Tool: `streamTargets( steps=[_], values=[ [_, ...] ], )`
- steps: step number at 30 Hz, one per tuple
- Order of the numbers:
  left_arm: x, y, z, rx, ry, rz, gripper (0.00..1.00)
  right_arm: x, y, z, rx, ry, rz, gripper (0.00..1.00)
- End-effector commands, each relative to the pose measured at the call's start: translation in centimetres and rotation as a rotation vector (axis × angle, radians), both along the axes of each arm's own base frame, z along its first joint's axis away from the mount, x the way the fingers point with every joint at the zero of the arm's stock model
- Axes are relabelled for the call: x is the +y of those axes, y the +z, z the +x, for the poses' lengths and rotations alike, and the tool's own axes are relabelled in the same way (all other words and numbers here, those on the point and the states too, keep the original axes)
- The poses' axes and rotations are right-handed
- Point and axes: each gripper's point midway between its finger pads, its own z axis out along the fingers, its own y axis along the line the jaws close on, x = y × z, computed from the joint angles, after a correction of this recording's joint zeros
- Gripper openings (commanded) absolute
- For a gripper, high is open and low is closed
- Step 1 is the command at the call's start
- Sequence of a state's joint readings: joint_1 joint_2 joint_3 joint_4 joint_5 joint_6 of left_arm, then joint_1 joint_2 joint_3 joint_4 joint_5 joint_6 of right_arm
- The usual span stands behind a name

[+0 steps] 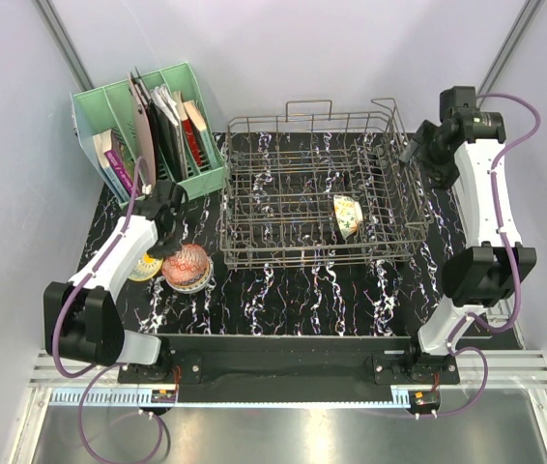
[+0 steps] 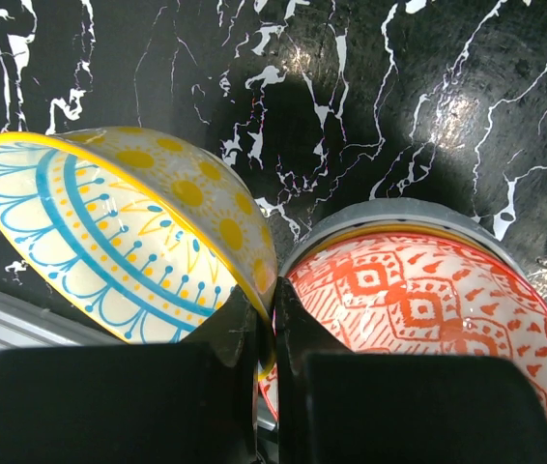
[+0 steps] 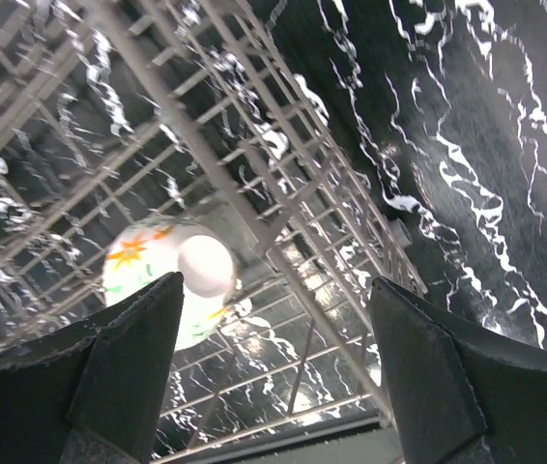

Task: Unload the bowls from the dish rack

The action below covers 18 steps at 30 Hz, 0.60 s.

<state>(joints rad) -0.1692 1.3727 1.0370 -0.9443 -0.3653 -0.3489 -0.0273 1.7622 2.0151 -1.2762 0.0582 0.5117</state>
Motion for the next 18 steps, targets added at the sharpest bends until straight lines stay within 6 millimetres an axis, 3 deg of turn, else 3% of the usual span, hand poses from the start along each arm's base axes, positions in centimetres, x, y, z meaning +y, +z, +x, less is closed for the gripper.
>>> streamTargets(
  steps=[1,5,13,18],
  values=[
    [0.5,-0.1,1.1,-0.038,0.029,-0.021,0.0,0.2,-2.0,0.2,0.048,0.015,0.011,0.85],
    [1.0,-0.2,1.5,-0.036,0.054,-0.028,0.0,0.6,-2.4,0.8,0.033,0.026,0.031,0.85],
    [1.1,1.9,3.0,-0.105,0.053,-0.065,0.0,0.8,-3.5,0.8,0.054,0.027,0.047,0.85],
    [2.4,0.6,2.2,-0.048,0.093,-0.029,0.0,1.8,-3.5,0.9,0.046,0.046,0.095,0.85]
  ],
)
